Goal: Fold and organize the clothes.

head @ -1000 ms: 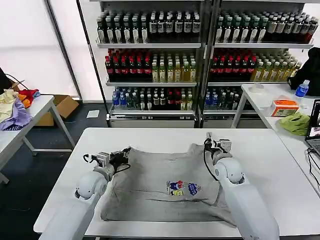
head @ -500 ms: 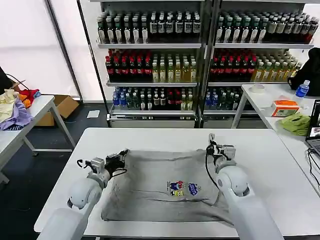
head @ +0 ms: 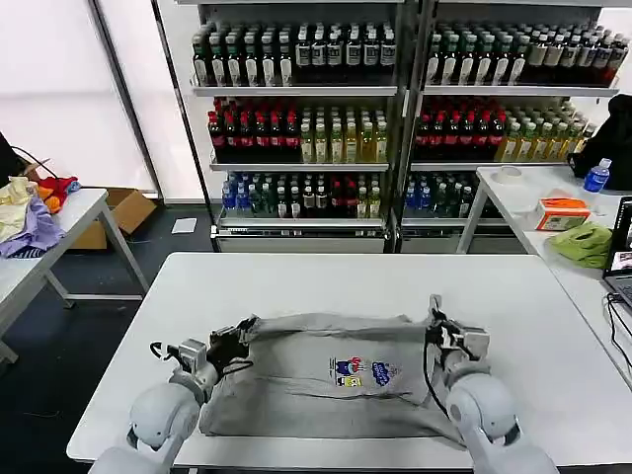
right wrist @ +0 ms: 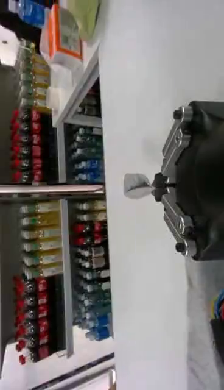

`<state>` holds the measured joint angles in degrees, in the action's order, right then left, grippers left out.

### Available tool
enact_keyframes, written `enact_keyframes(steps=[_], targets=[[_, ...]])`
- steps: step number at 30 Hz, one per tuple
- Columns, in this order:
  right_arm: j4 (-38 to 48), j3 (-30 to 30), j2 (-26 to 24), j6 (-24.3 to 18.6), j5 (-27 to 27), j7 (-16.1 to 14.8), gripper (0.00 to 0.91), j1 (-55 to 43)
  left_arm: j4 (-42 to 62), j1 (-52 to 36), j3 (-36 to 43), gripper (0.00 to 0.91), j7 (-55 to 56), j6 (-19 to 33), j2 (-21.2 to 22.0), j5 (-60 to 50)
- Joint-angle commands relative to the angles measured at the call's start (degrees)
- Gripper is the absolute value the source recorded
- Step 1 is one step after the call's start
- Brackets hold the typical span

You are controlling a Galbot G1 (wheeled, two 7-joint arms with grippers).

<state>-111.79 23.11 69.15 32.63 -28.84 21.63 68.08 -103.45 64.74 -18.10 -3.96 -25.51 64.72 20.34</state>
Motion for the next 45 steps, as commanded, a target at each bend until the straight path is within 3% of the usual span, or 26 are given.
enact_keyframes(steps=[1, 16, 39, 40, 42, 43, 45], targets=[[-8.0, 2.8, -0.3, -0.1, 0.8, 0.1, 0.000, 9.4, -5.7, 7.0, -1.2, 0.000, 0.0, -0.1, 0.1, -1.2], [-15.6, 5.6, -0.1, 0.2, 3.0, -1.2, 0.000, 18.9, -9.2, 12.0, -4.8, 0.000, -0.8, 0.0, -2.1, -1.2], [-11.4, 4.7, 0.7, -1.8, 8.3, -2.0, 0.000, 23.9, -7.0, 16.5, -6.0, 0.010, -2.7, 1.0, 1.0, -6.4], [-11.2, 4.6, 0.7, -1.9, 8.5, -2.0, 0.000, 23.9, -7.1, 16.7, -6.0, 0.867, -2.7, 1.0, 1.4, -6.6], [-11.1, 4.4, 0.8, -2.0, 8.9, -1.9, 0.000, 23.9, -7.2, 16.7, -6.1, 0.907, -2.5, 1.1, 1.7, -6.9], [-10.9, 4.3, 0.9, -2.1, 9.7, -1.8, 0.050, 23.8, -7.2, 16.6, -6.1, 0.907, -2.2, 1.2, 1.9, -7.1], [-10.5, 4.1, 0.9, -2.3, 10.8, -1.8, 0.655, 23.8, -7.2, 16.4, -6.3, 0.907, -1.9, 1.7, 2.1, -7.1]])
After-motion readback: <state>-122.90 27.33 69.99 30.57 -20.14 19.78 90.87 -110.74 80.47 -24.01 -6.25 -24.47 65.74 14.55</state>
